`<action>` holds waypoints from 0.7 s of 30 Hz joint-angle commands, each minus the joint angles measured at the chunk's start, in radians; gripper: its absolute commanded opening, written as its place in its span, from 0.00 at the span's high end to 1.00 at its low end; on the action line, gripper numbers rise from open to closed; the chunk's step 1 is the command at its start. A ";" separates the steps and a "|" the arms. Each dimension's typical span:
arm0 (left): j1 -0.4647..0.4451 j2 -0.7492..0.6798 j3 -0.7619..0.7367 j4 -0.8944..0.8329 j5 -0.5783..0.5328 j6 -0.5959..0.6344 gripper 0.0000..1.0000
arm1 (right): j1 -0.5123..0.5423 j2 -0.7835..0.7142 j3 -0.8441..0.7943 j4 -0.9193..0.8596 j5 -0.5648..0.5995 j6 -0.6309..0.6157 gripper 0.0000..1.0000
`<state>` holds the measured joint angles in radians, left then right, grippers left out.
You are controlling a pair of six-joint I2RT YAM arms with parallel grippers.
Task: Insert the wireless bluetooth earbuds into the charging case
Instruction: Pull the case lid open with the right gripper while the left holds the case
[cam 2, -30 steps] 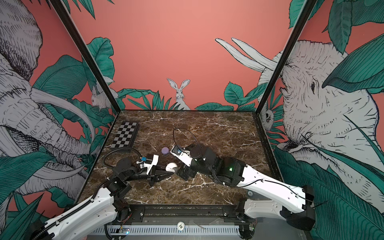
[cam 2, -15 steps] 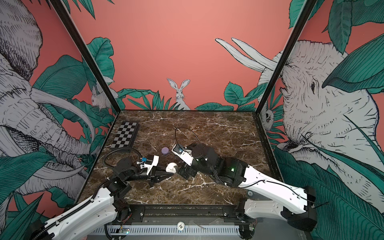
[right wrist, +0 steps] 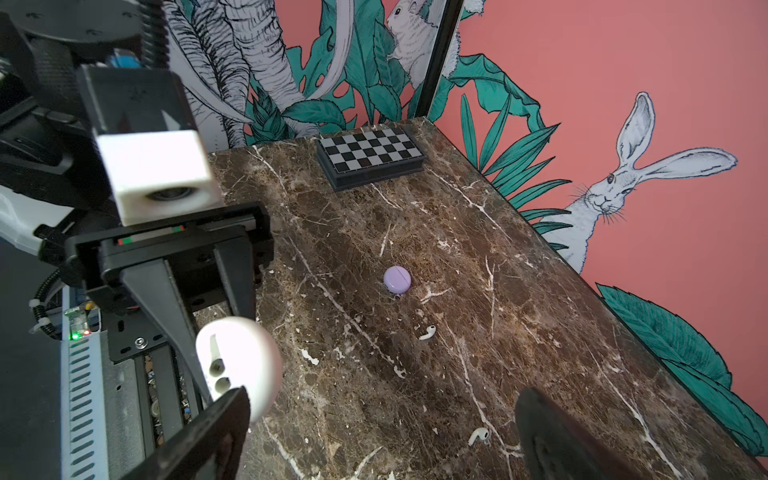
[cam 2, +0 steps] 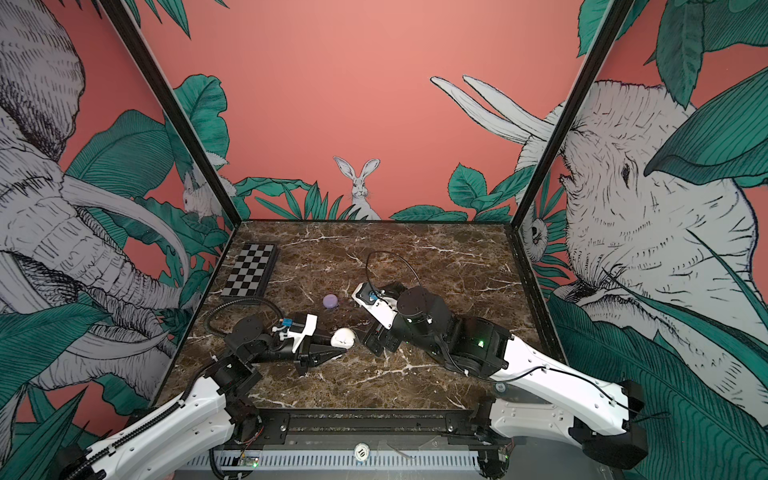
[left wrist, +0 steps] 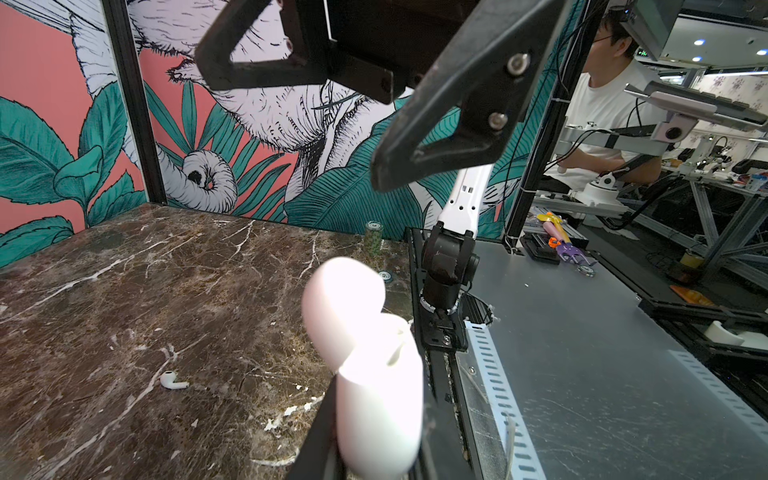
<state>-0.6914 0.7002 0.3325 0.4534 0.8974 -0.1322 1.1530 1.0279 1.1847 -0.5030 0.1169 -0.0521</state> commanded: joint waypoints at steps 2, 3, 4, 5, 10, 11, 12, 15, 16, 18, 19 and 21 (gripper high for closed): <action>-0.003 0.001 0.038 -0.010 0.006 0.018 1.00 | 0.002 -0.006 -0.014 0.043 -0.121 -0.006 0.02; -0.003 0.001 0.039 -0.010 0.006 0.017 1.00 | 0.002 -0.003 -0.015 0.042 -0.139 -0.007 0.02; -0.002 0.002 0.038 -0.010 0.008 0.016 1.00 | 0.003 0.001 -0.016 0.041 -0.146 -0.010 0.02; -0.002 0.002 0.037 -0.011 0.008 0.017 1.00 | 0.004 0.005 -0.017 0.042 -0.151 -0.011 0.02; -0.003 0.004 0.039 -0.016 0.014 0.020 1.00 | 0.010 0.042 -0.010 0.028 -0.131 -0.023 0.02; -0.003 0.006 0.040 -0.019 0.015 0.019 1.00 | 0.010 0.048 -0.008 0.028 -0.131 -0.024 0.02; -0.002 0.006 0.041 -0.019 0.015 0.020 1.00 | 0.011 0.053 -0.008 0.028 -0.131 -0.023 0.02; -0.003 0.006 0.042 -0.020 0.017 0.022 1.00 | 0.011 0.060 -0.014 0.035 -0.120 -0.025 0.02; -0.003 0.007 0.041 -0.021 0.017 0.021 1.00 | 0.012 0.063 -0.014 0.035 -0.115 -0.027 0.02; -0.003 0.008 0.042 -0.020 0.018 0.021 1.00 | 0.011 0.067 -0.013 0.034 -0.107 -0.026 0.02; -0.003 0.008 0.042 -0.019 0.018 0.022 1.00 | 0.012 0.071 -0.013 0.033 -0.102 -0.029 0.02; -0.003 0.010 0.041 -0.016 0.021 0.023 1.00 | 0.011 0.074 -0.015 0.033 -0.088 -0.028 0.02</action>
<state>-0.6930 0.7116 0.3439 0.4309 0.9009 -0.1257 1.1587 1.0943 1.1790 -0.4976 0.0059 -0.0723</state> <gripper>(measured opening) 0.225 0.981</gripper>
